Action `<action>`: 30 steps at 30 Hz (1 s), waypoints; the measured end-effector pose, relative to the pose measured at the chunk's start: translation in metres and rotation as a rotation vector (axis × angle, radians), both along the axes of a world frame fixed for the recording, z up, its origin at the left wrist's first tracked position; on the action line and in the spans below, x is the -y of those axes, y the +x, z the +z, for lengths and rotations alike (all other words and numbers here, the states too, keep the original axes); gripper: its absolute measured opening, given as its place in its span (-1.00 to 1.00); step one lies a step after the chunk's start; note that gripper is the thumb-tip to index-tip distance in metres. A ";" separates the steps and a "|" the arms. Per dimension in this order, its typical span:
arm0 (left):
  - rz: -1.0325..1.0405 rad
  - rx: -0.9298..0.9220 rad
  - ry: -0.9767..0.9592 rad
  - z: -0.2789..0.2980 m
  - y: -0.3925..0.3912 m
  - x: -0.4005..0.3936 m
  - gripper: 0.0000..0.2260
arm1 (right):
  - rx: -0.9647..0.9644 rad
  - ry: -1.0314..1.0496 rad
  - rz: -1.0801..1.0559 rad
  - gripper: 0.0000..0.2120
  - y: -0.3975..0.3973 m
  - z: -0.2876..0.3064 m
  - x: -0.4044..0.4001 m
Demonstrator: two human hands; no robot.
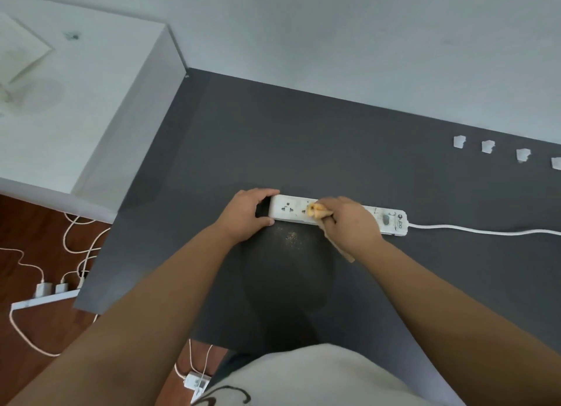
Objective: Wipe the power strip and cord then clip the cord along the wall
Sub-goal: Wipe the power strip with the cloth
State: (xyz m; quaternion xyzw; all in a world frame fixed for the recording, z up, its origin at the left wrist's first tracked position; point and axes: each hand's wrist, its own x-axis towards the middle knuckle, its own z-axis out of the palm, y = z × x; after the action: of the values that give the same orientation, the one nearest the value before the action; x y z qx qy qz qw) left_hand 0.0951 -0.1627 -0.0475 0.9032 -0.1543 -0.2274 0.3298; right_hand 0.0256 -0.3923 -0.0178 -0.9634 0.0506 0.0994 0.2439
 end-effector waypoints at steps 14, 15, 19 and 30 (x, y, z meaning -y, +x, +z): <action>0.002 -0.002 0.006 -0.003 0.001 0.000 -0.40 | -0.099 0.049 0.087 -0.78 0.005 0.003 -0.007; -0.001 -0.001 0.006 -0.003 0.001 0.000 -0.40 | -0.131 0.054 0.175 -0.78 0.004 0.006 -0.015; -0.012 0.001 0.000 -0.003 0.001 0.000 -0.39 | -0.006 0.066 0.001 -0.76 0.016 0.004 -0.016; -0.022 -0.024 -0.022 -0.004 0.002 -0.002 -0.40 | -0.006 0.019 -0.024 -0.73 -0.004 -0.003 -0.013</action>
State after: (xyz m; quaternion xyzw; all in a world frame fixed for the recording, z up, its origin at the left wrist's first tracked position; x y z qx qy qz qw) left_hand 0.0975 -0.1605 -0.0519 0.8949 -0.1627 -0.2398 0.3393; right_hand 0.0216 -0.3797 -0.0212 -0.9601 0.0621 0.0997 0.2539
